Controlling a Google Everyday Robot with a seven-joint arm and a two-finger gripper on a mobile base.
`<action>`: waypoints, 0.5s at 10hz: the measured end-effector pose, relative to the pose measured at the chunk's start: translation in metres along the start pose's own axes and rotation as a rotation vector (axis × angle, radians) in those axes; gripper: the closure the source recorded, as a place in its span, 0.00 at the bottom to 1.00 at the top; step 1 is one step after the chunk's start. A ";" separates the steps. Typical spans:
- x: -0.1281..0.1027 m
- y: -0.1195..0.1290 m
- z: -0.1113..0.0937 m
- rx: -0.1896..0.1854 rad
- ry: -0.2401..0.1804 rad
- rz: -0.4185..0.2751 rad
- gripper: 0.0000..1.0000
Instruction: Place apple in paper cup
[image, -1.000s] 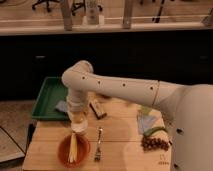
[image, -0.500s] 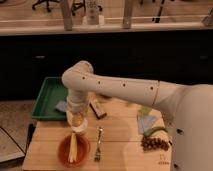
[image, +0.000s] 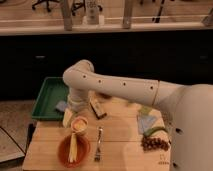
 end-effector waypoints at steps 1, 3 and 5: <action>0.001 0.000 0.000 0.001 -0.001 -0.005 0.20; 0.003 0.003 0.000 0.005 0.002 -0.001 0.20; 0.006 0.007 0.000 0.016 0.001 0.007 0.20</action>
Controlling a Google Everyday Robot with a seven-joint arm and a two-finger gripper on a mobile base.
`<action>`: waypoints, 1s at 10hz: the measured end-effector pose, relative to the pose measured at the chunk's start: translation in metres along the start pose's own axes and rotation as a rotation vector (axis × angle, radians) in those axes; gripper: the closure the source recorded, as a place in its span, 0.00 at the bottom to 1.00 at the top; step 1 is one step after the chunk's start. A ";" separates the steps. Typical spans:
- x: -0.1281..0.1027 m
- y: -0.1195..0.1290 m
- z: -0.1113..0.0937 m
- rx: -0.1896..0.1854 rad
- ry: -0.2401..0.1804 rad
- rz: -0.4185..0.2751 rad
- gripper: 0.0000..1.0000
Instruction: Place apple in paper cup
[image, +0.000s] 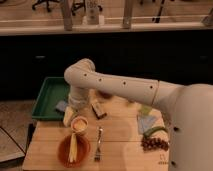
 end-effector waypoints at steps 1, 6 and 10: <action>0.001 0.002 0.000 0.005 -0.005 0.002 0.20; 0.005 0.007 0.003 0.027 -0.015 -0.001 0.20; 0.004 0.011 0.004 0.039 -0.015 0.001 0.20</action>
